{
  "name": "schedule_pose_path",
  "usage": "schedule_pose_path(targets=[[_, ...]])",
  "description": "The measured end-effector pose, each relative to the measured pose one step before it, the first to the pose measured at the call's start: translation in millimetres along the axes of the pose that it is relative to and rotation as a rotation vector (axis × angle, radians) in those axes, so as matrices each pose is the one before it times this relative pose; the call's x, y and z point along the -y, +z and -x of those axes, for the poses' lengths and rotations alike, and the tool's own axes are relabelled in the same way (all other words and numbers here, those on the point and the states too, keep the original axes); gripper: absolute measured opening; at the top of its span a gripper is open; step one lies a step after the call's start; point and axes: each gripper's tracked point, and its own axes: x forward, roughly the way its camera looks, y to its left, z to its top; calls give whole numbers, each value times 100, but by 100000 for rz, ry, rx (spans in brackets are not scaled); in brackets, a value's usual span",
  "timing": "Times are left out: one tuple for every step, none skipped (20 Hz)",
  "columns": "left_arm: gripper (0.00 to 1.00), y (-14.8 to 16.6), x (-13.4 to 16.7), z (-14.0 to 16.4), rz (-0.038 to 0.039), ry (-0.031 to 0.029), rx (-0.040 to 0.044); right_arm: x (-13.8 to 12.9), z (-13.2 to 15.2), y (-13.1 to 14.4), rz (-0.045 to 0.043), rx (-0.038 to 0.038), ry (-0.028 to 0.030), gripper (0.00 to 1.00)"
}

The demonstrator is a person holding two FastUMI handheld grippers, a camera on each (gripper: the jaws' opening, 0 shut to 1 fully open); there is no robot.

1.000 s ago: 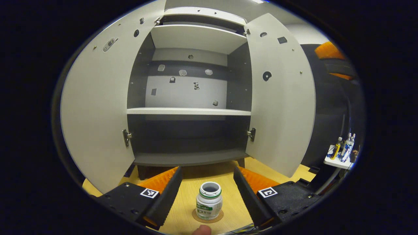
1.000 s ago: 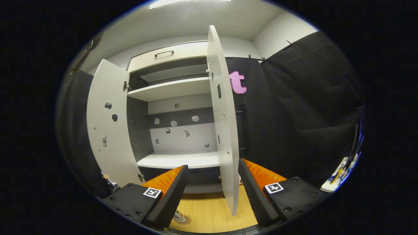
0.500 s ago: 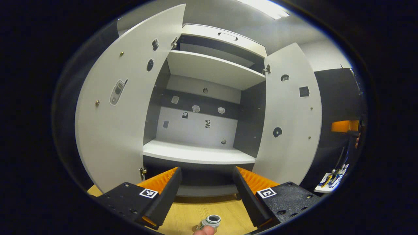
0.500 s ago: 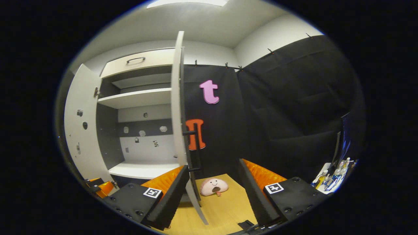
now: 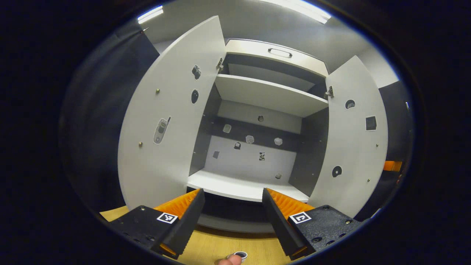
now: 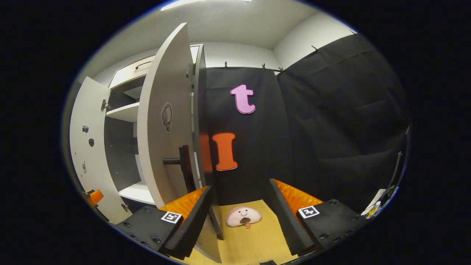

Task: Grasp the bottle in the cabinet with the left hand and place it on the coaster, then close the right door with the right hand and the left door with the left hand.

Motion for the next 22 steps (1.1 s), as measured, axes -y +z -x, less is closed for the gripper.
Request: schedule_pose_path(targets=[[95,599,-350,272,-1884,2706,938,372,-437,-232,-1118,-1346,724,98],[95,612,-484,139,-2381,2607,1008,10,-245,-323,-1426,-1324,1323,98],[95,728,-435,151,-1973,2177,1422,-129,25,-129,-1630,-328,1935,98],[95,412,17,-47,-670,-91,973,-147,38,-27,-59,322,1389,88],[95,134,307,-63,44,-2282,133,32,40,97,1034,659,-639,87],[95,-125,257,21,72,-2577,-705,-92,4,266,2048,1779,-1576,97],[95,24,131,-195,562,-2531,97,-83,88,182,3835,905,-1874,97],[95,-75,64,-658,1091,-2183,250,-162,83,262,3900,1547,-2081,97],[92,-356,115,-504,1805,-2097,-955,-179,89,76,3842,278,-2053,84],[95,-365,-19,-498,2734,-1678,-1301,-163,83,214,2595,693,-1803,97],[95,-328,-140,-269,3281,-1101,-987,-140,130,-15,940,-308,-1041,97],[95,-296,-232,-163,3031,-829,-681,-284,42,-56,-815,-181,114,97],[95,-191,-247,-89,991,-439,-420,-518,222,-104,-1686,-465,484,97],[95,-19,-354,-86,-814,-322,99,-771,213,-148,-1260,-455,709,97],[95,179,-436,-170,-1296,-274,203,-657,121,-58,-113,263,47,96],[95,43,-237,-16,-1047,-612,-129,-608,266,102,891,-12,-130,83],[95,7,-123,80,-785,-1145,-407,-589,296,14,476,327,-236,94],[95,91,-117,71,-563,-1277,-331,-734,201,-99,-176,-136,95,83],[95,46,-238,95,-580,-693,-123,-861,131,-59,-953,172,667,83],[95,60,-329,34,-699,-81,-171,-950,-148,-69,-1089,-535,984,95],[95,81,-353,5,-208,-100,-72,-921,-11,-89,-905,-161,1135,83],[95,66,-196,144,202,-256,196,-885,31,-178,-162,-307,1192,83]])
